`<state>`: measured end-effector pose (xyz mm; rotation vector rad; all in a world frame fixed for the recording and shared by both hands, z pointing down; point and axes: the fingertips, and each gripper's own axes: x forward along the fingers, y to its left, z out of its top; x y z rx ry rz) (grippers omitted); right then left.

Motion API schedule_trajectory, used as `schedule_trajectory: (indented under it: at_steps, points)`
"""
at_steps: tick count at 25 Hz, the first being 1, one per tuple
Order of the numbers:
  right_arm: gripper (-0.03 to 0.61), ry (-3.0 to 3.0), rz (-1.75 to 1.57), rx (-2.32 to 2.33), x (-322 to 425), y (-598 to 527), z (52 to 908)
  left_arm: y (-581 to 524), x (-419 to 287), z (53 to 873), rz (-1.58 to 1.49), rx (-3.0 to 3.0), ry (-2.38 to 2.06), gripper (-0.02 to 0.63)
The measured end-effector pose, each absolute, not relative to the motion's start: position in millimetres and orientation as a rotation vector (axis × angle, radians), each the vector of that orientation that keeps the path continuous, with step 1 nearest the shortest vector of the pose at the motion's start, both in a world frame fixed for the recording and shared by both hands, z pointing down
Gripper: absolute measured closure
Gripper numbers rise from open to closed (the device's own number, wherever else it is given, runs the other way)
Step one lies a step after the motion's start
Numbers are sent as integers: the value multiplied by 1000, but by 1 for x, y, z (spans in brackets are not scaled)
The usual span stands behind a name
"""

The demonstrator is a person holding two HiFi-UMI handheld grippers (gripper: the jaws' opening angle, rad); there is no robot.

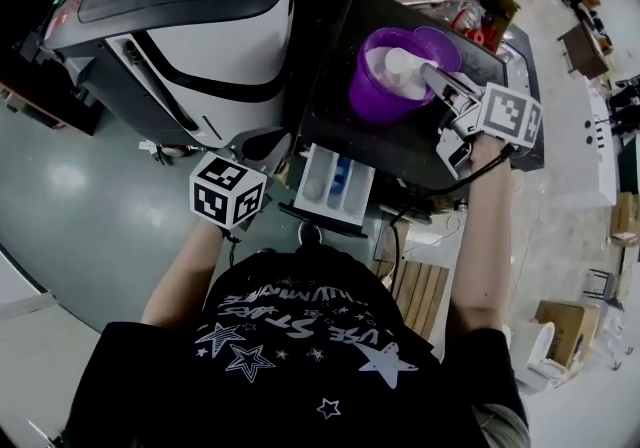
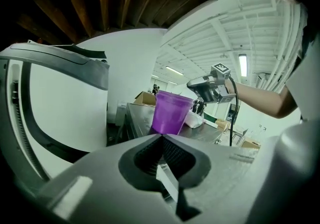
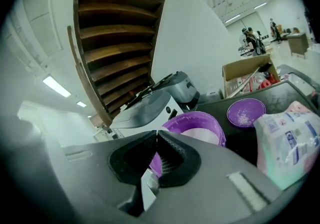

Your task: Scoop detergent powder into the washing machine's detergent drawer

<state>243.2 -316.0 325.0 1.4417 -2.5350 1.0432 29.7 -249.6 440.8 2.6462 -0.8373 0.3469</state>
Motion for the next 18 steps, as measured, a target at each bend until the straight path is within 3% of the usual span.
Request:
schedule_trajectory:
  at_steps: [10, 18]
  points:
    - [546, -2695, 1228, 1530, 211, -256, 323, -227, 26, 443, 395, 2681, -716, 614]
    - [546, -2567, 1351, 1613, 185, -206, 378, -207, 20, 451, 445, 2697, -617, 614]
